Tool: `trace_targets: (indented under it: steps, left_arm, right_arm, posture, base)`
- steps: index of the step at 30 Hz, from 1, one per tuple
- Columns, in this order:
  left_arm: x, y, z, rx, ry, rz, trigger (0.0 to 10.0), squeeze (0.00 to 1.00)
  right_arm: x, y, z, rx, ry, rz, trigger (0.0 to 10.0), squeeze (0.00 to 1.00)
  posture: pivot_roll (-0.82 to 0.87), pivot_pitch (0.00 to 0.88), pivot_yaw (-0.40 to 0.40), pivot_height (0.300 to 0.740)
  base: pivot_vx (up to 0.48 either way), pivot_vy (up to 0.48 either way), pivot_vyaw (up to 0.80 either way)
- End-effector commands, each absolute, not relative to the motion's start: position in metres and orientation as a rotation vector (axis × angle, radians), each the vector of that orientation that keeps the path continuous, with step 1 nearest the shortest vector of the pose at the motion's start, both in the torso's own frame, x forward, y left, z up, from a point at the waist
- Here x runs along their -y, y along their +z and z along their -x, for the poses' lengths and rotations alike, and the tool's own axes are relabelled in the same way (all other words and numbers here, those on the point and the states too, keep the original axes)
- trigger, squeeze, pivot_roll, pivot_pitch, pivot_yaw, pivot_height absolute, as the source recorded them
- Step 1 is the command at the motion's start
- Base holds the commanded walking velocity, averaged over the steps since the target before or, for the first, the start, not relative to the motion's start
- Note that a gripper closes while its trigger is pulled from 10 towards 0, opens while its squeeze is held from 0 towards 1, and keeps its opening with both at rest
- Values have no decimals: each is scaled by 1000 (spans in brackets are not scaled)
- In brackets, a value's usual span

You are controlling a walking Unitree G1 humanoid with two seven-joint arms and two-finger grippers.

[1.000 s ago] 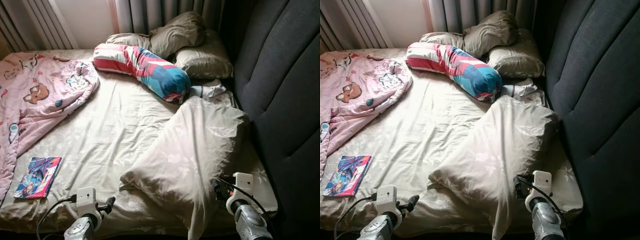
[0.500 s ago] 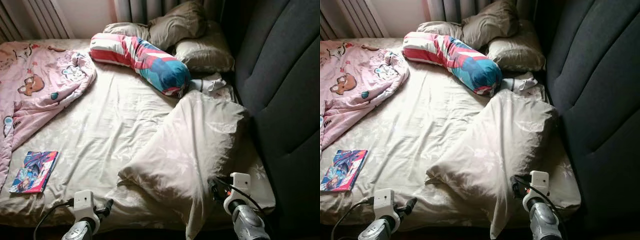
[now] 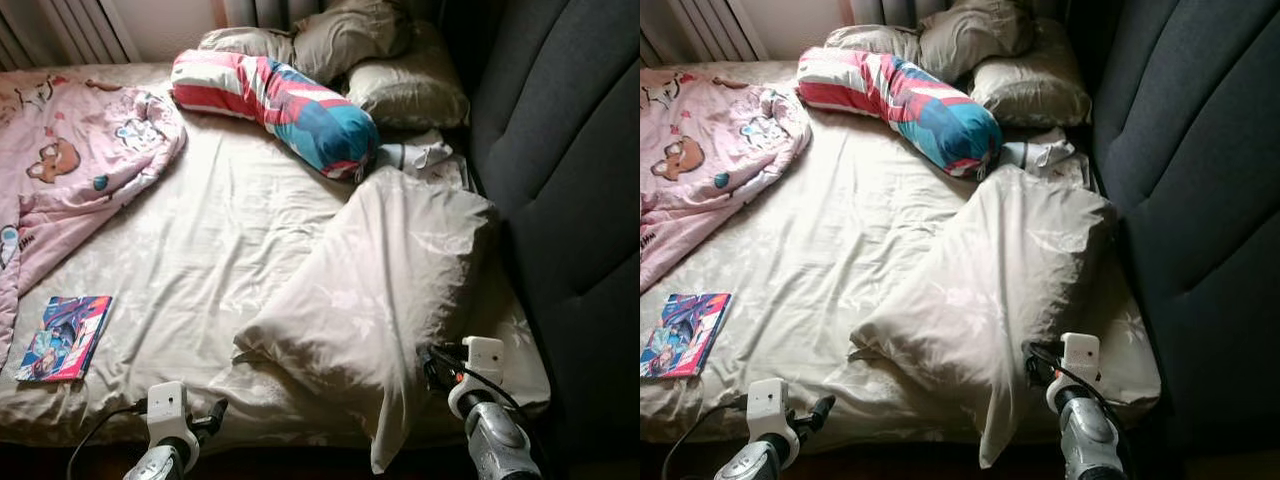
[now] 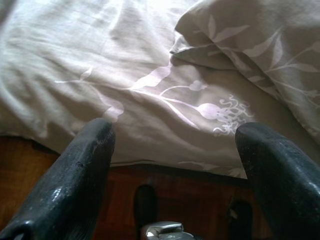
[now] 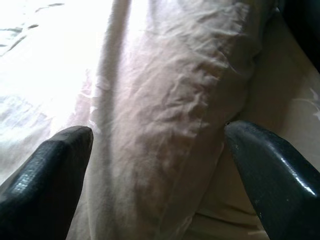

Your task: Clean up the room

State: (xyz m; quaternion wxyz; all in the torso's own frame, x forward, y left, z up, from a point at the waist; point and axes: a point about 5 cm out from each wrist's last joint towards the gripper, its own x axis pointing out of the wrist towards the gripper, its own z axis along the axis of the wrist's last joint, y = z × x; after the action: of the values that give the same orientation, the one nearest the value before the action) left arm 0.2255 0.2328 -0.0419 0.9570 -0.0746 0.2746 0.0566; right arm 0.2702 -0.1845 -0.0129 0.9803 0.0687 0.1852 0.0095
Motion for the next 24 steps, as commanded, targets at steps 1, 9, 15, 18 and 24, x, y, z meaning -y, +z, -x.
trace_targets:
  steps: [1,9,15,18,24]
  left_arm:
    - [-236,-46,-217,-578,112,144,10000,0]
    - [-238,-41,-219,-515,96,116,10000,0]
    - [-238,-37,-220,-472,59,79,10000,0]
    - [-238,-34,-221,-441,46,74,10000,0]
    - [-234,-33,-223,-426,-1,62,10000,0]
  right_arm:
    - [185,-13,-268,-363,11,-120,10000,0]
    - [187,-3,-273,-281,7,-115,10000,0]
    - [176,5,-278,-225,63,-113,10000,0]
    - [171,9,-278,-192,102,-121,10000,0]
    - [169,9,-276,-187,90,-143,10000,0]
  posture:
    - [-44,208,7,740]
    - [-44,219,14,740]
    - [-53,218,14,740]
    - [-55,215,9,740]
    - [-46,200,-3,740]
  base:
    - [0,0,0]
    - [0,0,0]
    - [0,0,0]
    - [0,0,0]
    - [0,0,0]
